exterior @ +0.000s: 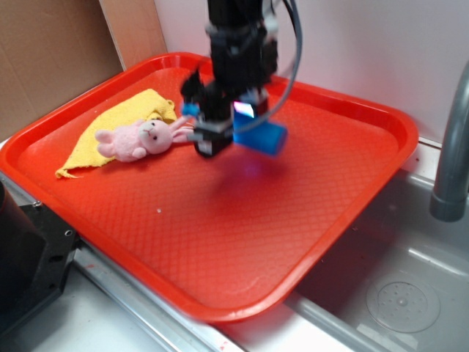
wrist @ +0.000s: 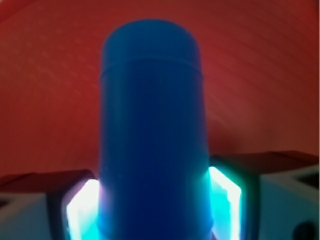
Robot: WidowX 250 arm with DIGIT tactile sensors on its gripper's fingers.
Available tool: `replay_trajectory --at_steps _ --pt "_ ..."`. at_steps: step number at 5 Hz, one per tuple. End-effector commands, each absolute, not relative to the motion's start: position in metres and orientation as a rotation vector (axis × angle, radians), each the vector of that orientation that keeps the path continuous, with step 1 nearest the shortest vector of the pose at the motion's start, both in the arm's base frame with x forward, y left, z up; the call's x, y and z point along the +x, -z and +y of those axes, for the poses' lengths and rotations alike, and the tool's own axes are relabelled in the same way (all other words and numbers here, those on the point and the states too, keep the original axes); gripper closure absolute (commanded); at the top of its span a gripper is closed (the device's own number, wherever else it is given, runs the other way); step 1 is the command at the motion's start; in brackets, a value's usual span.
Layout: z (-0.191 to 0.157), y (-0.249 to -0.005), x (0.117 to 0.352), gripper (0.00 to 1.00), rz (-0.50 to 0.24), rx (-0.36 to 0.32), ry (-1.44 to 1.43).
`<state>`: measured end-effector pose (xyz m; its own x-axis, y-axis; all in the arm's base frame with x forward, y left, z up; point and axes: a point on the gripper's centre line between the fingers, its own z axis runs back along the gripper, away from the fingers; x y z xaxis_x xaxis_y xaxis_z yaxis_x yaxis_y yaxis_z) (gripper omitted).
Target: Grab the blue bottle.
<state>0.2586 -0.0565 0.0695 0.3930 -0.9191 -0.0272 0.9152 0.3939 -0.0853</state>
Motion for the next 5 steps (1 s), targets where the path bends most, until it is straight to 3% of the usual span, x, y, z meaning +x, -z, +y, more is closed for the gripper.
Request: replay_trajectory --at_steps 1,4,5 --pt "-0.046 -0.144 0.230 1.00 0.001 0.077 0.679" --pt "-0.008 -0.189 0.195 1.00 0.008 0.016 -0.072" --pt "-0.007 -0.192 0.187 1.00 0.012 -0.014 -0.159"
